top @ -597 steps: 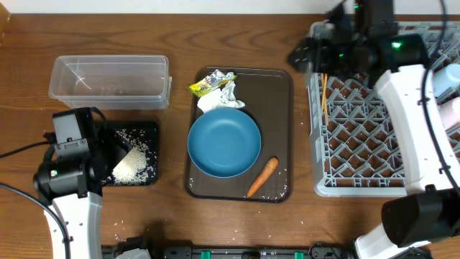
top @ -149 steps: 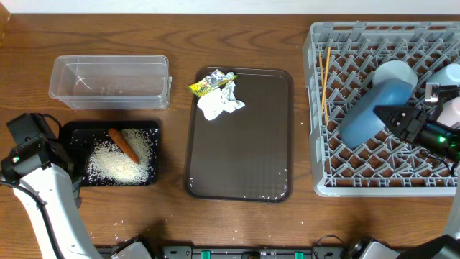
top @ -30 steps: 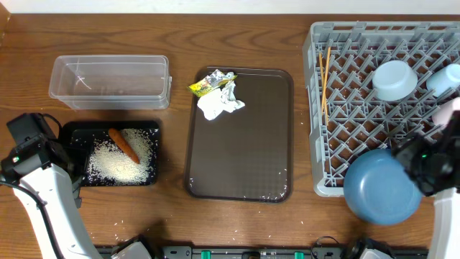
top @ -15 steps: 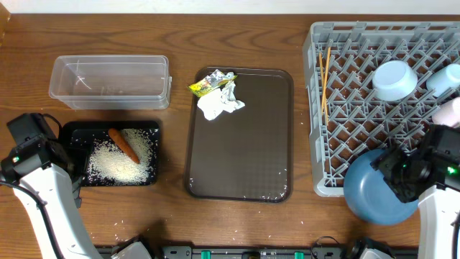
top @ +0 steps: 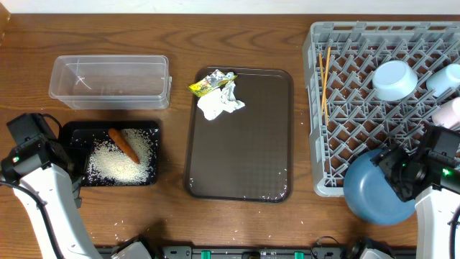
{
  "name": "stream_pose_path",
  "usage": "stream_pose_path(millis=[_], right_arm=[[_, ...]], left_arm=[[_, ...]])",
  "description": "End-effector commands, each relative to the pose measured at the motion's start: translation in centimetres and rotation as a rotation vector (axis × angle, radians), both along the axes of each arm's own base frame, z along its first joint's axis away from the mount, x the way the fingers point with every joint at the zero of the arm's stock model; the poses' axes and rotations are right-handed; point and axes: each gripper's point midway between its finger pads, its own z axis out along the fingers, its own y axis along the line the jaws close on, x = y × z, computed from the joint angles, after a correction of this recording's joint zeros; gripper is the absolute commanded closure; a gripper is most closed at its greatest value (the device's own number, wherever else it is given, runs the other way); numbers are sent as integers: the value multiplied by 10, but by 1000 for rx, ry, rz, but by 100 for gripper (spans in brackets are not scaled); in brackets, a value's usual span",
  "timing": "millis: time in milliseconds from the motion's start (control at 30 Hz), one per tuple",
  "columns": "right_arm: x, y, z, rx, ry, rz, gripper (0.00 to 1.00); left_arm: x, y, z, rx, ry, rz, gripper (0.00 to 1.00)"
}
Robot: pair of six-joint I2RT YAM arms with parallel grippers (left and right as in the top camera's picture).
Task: Sort waste into correct bins and load items into the dishwasher rack
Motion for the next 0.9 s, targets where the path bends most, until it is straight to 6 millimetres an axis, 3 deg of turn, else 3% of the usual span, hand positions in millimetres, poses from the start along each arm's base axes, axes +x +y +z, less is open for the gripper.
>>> stream_pose_path(millis=[0,267,400,633,733,867], right_arm=[[10,4,3,38,-54,2,25],[45,23,24,128,-238,112,27],[51,24,40,108,-272,165,27],[57,17,93,12,-328,236,23],[66,33,121,24,-413,362,22],[74,62,142,59,-491,504,20]], left_arm=[[-4,3,1,17,6,19,4],[-4,3,1,17,6,19,4],[-4,3,1,17,6,19,4],[-4,3,1,17,6,19,4],[-4,3,1,17,6,19,4],[-4,3,1,17,6,19,4]])
